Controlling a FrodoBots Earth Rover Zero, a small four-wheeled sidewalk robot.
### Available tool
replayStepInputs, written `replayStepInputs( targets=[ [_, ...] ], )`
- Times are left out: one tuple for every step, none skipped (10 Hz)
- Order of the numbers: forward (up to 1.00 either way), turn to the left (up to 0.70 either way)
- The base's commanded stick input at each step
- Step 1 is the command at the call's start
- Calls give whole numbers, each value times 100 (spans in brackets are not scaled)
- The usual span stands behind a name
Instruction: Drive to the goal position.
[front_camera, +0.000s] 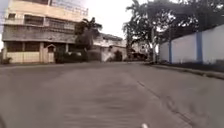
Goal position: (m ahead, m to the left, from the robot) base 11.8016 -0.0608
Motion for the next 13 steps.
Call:
replayStepInputs(
  targets=[
    [100, 1],
    [100, 1],
    [100, 1],
    [100, 1],
    [100, 1],
    [100, 1],
    [100, 1],
    [100, 1],
    [100, 1],
    [100, 1],
    [100, 1],
    [100, 1],
    [100, 1]
  ],
)
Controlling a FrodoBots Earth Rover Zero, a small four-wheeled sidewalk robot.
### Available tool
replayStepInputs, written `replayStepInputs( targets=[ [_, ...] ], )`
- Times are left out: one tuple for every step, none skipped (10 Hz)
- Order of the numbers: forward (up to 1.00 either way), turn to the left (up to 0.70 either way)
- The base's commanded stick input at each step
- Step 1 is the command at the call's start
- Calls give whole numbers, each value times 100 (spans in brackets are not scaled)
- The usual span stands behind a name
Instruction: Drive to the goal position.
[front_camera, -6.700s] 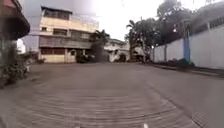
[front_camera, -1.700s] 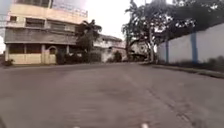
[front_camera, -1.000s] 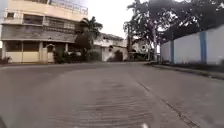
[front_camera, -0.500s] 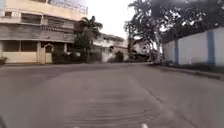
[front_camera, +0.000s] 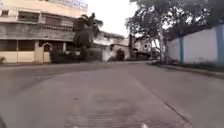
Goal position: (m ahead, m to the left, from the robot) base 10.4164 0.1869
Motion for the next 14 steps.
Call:
replayStepInputs(
  targets=[
    [100, 1],
    [100, 1],
    [100, 1],
    [100, 1],
    [100, 1],
    [100, 1],
    [100, 1],
    [100, 1],
    [100, 1],
    [100, 1],
    [100, 1],
    [100, 1],
    [100, 1],
    [100, 1]
  ],
)
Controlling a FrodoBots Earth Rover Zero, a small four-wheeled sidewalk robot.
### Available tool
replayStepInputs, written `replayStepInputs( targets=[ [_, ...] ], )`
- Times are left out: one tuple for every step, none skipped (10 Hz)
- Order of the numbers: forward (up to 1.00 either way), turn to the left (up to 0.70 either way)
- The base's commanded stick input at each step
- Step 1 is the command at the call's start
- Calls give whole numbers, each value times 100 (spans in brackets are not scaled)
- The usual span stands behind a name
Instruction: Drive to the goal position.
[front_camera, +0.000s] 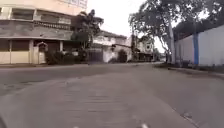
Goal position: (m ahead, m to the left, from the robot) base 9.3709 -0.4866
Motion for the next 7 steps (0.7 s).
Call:
replayStepInputs(
  targets=[
    [100, 1],
    [100, 1],
    [100, 1],
    [100, 1],
    [100, 1],
    [100, 1],
    [100, 1]
  ],
)
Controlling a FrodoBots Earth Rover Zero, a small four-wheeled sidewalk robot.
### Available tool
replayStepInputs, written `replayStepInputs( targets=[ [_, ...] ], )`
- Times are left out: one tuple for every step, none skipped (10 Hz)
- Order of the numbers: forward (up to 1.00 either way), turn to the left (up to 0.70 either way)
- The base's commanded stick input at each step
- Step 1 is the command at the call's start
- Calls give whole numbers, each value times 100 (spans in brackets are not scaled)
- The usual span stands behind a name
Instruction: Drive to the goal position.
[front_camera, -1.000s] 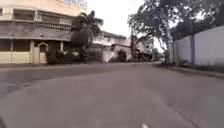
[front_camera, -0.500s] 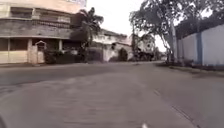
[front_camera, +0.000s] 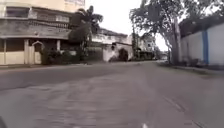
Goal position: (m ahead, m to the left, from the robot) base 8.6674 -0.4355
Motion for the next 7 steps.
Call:
replayStepInputs(
  targets=[
    [100, 1],
    [100, 1],
    [100, 1],
    [100, 1],
    [100, 1],
    [100, 1],
    [100, 1]
  ],
)
